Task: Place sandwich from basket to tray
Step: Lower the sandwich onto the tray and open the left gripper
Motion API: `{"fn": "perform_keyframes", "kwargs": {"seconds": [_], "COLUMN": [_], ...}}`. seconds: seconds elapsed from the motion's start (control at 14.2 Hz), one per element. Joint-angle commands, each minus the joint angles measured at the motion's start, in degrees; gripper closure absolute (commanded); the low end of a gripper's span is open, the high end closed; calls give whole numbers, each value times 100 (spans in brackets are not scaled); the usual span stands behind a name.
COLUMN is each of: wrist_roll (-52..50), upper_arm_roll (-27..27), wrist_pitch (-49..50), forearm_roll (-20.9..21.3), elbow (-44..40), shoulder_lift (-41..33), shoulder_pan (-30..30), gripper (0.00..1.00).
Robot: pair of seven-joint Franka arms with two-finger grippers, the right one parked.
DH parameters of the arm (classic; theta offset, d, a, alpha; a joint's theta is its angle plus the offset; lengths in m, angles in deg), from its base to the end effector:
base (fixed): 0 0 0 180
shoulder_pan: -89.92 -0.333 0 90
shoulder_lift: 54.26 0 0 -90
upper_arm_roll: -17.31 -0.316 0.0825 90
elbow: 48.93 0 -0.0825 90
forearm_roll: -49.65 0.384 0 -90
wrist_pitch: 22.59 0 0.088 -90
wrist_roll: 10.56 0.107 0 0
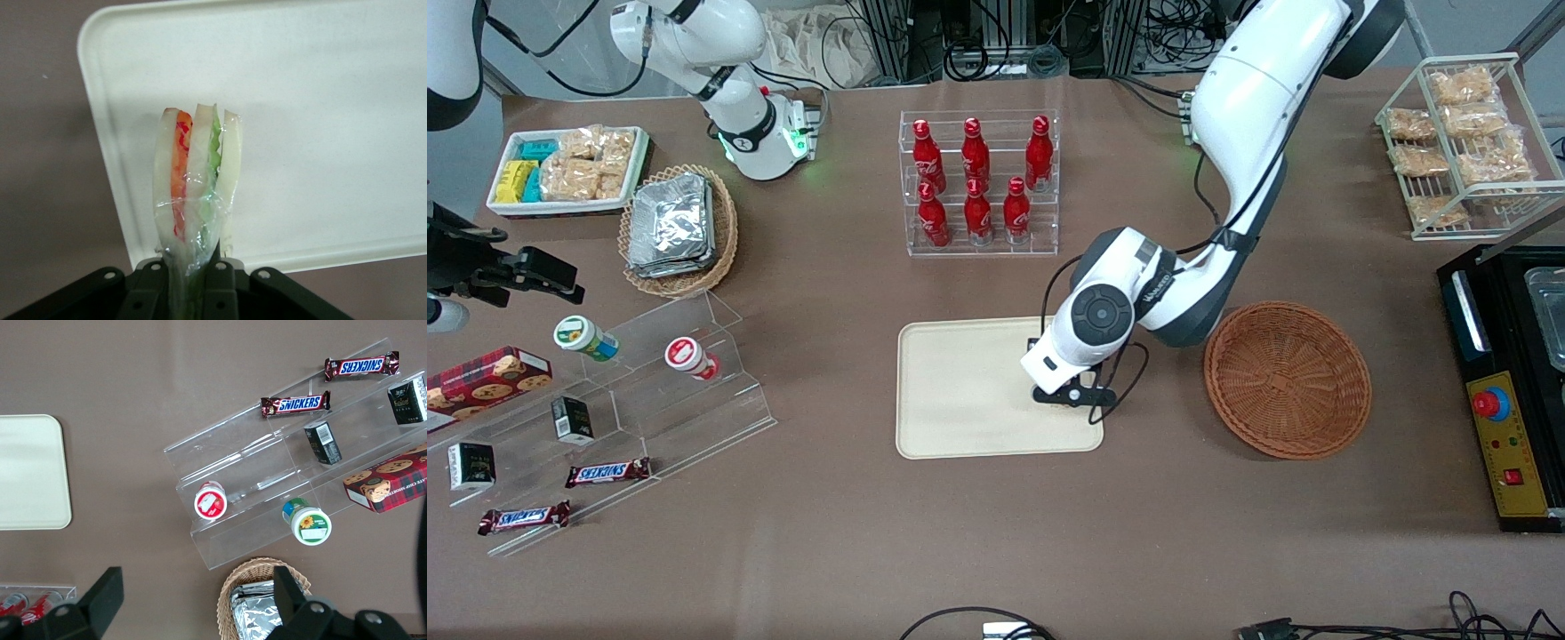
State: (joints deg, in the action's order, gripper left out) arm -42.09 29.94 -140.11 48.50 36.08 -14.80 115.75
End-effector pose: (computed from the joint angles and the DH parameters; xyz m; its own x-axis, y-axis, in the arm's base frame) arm 0.5653 -0.4181 0.2676 0.9818 -0.0747 -0.1745 -0.0623 -0.9952 0.0753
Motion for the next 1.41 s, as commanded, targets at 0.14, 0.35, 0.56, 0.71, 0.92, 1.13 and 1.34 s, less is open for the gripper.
{"fn": "perform_keyframes", "kwargs": {"seconds": [0.14, 0.35, 0.56, 0.71, 0.92, 1.13, 1.34], "wrist_roll": [-90, -72, -81, -81, -81, -317, -327], "upper_arm_roll": [-102, -129, -129, -129, -155, -164, -164], "wrist_pitch": [-104, -95, -87, -60, 106, 318, 292], "forearm_roll": [45, 62, 247, 247, 256, 256, 203], "elbow": [-81, -72, -90, -99, -81, 330, 1453], "shoulder_lift": [177, 159, 115, 63, -244, -893, -1973], "shoulder_pan": [124, 98, 89, 72, -25, -113, -332], "gripper": [92, 0, 0, 0, 0, 0, 0]}}
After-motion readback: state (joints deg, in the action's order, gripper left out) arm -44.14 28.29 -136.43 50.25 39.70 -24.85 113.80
